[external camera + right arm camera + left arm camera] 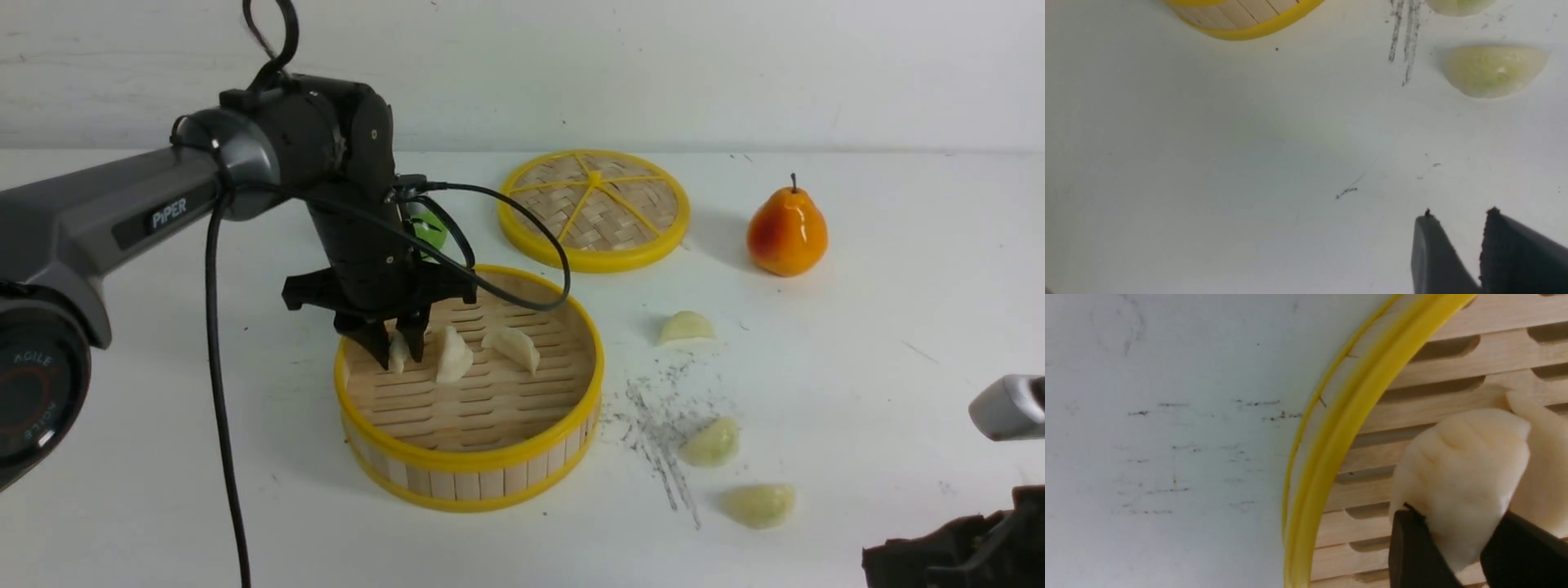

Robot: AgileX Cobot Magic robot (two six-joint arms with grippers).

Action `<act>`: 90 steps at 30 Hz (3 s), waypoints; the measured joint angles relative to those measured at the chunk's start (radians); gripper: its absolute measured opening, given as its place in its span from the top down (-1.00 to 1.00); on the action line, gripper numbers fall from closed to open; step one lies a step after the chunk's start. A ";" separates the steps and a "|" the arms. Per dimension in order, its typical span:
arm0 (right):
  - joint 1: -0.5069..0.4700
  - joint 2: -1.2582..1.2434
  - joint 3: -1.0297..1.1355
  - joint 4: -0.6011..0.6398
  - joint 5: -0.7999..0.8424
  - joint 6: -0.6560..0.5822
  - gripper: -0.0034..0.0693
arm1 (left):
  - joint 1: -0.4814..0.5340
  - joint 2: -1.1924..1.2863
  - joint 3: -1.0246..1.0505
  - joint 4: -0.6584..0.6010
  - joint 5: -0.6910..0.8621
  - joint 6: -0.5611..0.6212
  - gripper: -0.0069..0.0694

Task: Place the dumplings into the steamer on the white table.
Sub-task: 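Place the dumpling into the bamboo steamer basket with the left gripper, then reach for and grasp a dumpling lying on the table beside the steamer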

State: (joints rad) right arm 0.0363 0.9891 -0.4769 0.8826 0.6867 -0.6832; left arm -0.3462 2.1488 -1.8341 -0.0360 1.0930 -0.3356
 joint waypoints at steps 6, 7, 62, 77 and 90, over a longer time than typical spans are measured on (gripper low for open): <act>0.000 0.000 0.000 0.011 0.010 0.000 0.36 | 0.000 -0.023 0.000 0.000 0.066 0.070 -0.03; 0.000 0.000 0.000 0.016 0.013 0.000 0.36 | 0.000 -0.040 -0.003 -0.001 0.088 0.101 0.02; 0.287 0.807 -0.506 -0.584 -0.260 0.779 -0.14 | -0.001 -1.846 1.431 0.244 -0.516 -0.048 0.86; 0.324 0.822 -0.621 -0.545 -0.095 0.702 -0.13 | -0.001 -1.846 1.494 0.239 -0.632 -0.056 0.86; 0.336 0.823 -0.634 -0.678 0.002 1.031 -0.13 | -0.001 -1.846 1.519 0.226 -0.680 -0.057 0.85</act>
State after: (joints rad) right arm 0.3721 1.8119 -1.1108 0.2044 0.6887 0.3473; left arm -0.3472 0.3024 -0.3156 0.1900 0.4133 -0.3923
